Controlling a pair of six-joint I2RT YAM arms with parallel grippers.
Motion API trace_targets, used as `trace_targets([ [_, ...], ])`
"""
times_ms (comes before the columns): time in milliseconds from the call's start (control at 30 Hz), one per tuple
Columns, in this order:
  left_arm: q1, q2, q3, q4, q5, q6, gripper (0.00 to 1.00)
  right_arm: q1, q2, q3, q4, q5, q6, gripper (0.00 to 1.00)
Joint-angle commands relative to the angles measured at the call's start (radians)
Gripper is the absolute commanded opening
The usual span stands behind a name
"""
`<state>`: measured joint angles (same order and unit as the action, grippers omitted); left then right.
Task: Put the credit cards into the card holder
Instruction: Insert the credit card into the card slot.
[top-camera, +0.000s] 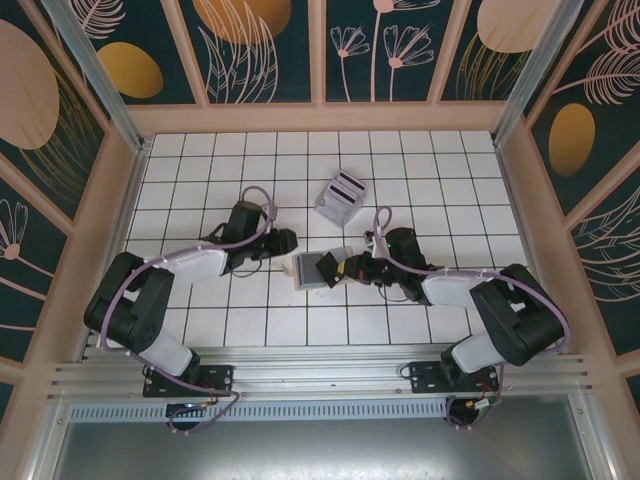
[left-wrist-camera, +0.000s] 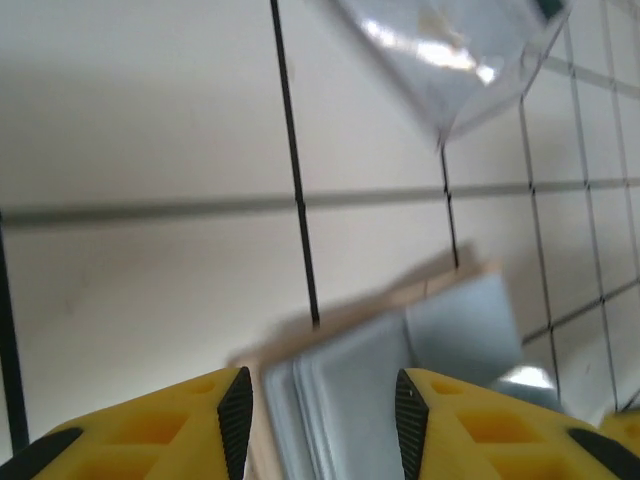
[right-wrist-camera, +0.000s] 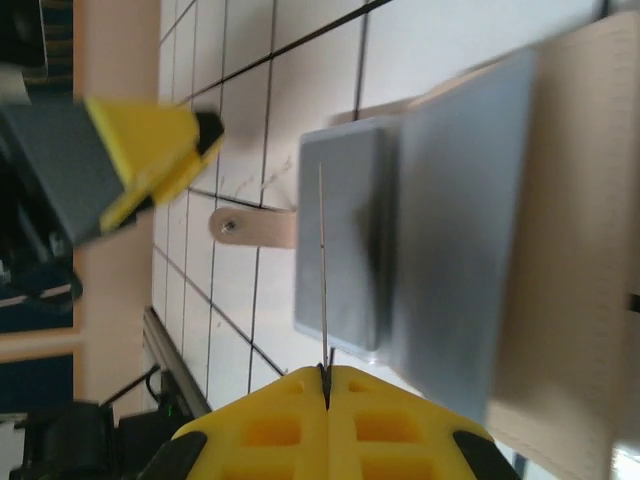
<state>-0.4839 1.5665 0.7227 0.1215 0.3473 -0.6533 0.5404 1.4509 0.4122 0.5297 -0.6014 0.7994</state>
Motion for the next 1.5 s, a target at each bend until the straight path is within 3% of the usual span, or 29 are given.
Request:
trace_targets([
  [0,-0.041,-0.021,-0.053,-0.021,-0.012,-0.041,0.45,0.02,-0.044,-0.042,0.15,0.072,0.072,0.0],
  [400,-0.074,0.066,-0.123,0.073,-0.021,-0.077,0.37,0.028,-0.029,-0.074,0.163,0.147,0.053,0.0],
  [1233,-0.075,0.141,-0.118,0.115,-0.023,-0.063,0.26,0.016,0.188,0.045,0.172,0.032,-0.061,0.0],
  [1467,-0.075,0.196,-0.102,0.129,-0.025,-0.056,0.26,0.012,0.198,0.08,0.086,0.04,-0.152,0.0],
])
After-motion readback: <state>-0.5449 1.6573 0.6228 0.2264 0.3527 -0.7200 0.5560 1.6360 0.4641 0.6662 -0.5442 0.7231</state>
